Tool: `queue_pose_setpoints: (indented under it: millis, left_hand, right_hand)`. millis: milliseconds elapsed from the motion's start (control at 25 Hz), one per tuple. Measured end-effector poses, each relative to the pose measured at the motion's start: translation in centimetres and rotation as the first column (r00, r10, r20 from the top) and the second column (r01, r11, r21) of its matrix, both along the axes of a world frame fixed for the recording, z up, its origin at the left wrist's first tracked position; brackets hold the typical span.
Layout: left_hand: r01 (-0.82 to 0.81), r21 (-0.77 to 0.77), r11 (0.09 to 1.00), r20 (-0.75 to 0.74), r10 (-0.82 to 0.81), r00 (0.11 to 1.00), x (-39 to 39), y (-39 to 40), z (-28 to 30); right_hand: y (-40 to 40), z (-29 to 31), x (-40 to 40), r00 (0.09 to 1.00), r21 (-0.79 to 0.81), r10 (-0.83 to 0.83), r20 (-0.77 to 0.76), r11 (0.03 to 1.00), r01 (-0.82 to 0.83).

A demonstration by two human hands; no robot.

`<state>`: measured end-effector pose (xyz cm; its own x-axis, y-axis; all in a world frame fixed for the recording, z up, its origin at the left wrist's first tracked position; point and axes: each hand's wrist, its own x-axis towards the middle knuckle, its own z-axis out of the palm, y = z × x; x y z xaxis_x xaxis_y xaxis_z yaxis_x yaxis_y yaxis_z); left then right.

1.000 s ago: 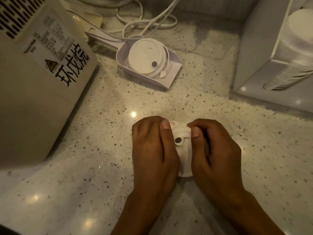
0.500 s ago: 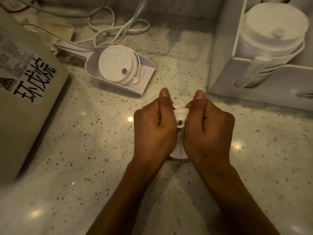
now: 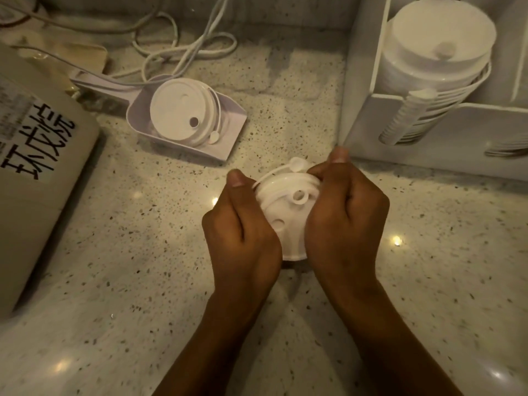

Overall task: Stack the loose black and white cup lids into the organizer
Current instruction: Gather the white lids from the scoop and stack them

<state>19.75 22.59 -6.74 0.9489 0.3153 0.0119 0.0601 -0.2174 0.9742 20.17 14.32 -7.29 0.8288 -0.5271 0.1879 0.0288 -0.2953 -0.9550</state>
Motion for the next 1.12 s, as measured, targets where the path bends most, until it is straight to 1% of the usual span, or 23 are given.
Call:
queue_pose_setpoints:
  millis: [40,120,200,320,440,560,640,720,840,920,1000,1080,1120]
  left_hand:
    - [-0.053,-0.062,0.997,-0.043,0.051,0.998,0.2,0.0,0.3]
    - [-0.160,-0.182,0.970,-0.167,0.130,0.977,0.6,0.0,1.0]
    - [-0.181,-0.192,0.965,-0.215,0.138,0.967,0.8,0.1,1.2]
    - [-0.161,-0.176,0.971,-0.203,0.125,0.971,0.8,0.3,1.1]
    - [-0.146,-0.171,0.974,-0.186,0.114,0.976,0.8,0.2,1.0]
    - [-0.154,-0.190,0.969,-0.174,0.121,0.977,1.1,0.5,1.0]
    - [-0.149,-0.208,0.967,-0.162,0.116,0.980,1.2,0.8,0.8]
    - [-0.120,-0.139,0.983,-0.126,0.102,0.987,1.1,1.0,0.5]
    - [-0.061,0.107,0.992,-0.021,0.063,0.998,1.2,1.6,0.0]
    - [-0.098,0.237,0.967,0.058,0.086,0.995,1.7,2.6,-0.1]
    - [-0.152,0.319,0.936,0.112,0.121,0.986,2.3,3.7,0.2]
    - [-0.159,0.438,0.885,0.159,0.098,0.982,3.2,4.7,0.9]
    - [-0.144,0.507,0.850,0.156,0.074,0.985,3.9,5.2,1.3]
  right_hand:
    - [0.1,0.1,-0.2,0.999,-0.068,0.051,-0.002,0.996,-0.051]
    - [0.3,0.2,-0.4,0.993,-0.156,0.108,-0.052,0.981,-0.115]
    - [0.4,0.0,-0.5,0.990,-0.204,0.106,-0.094,0.971,-0.123]
    - [0.6,-0.2,-0.4,0.992,-0.213,0.087,-0.095,0.971,-0.105]
    - [0.5,-0.3,-0.5,0.992,-0.204,0.104,-0.078,0.972,-0.118]
    - [0.0,-0.1,-0.9,0.984,-0.190,0.165,-0.072,0.966,-0.176]
    - [-0.2,-0.1,-1.0,0.977,-0.216,0.207,-0.058,0.952,-0.215]
    - [-0.2,-0.2,-0.9,0.980,-0.237,0.188,-0.073,0.951,-0.200]
    - [-0.2,-0.6,-0.7,0.985,-0.241,0.091,-0.149,0.963,-0.125]
    - [-0.2,-0.6,-0.8,0.978,-0.242,0.060,-0.200,0.964,-0.108]
    - [-0.2,-0.8,-0.8,0.967,-0.254,0.050,-0.252,0.960,-0.116]
    - [-0.1,-1.0,-0.7,0.960,-0.293,0.042,-0.278,0.948,-0.126]
    - [-0.1,-1.0,-0.7,0.961,-0.316,0.040,-0.274,0.940,-0.129]
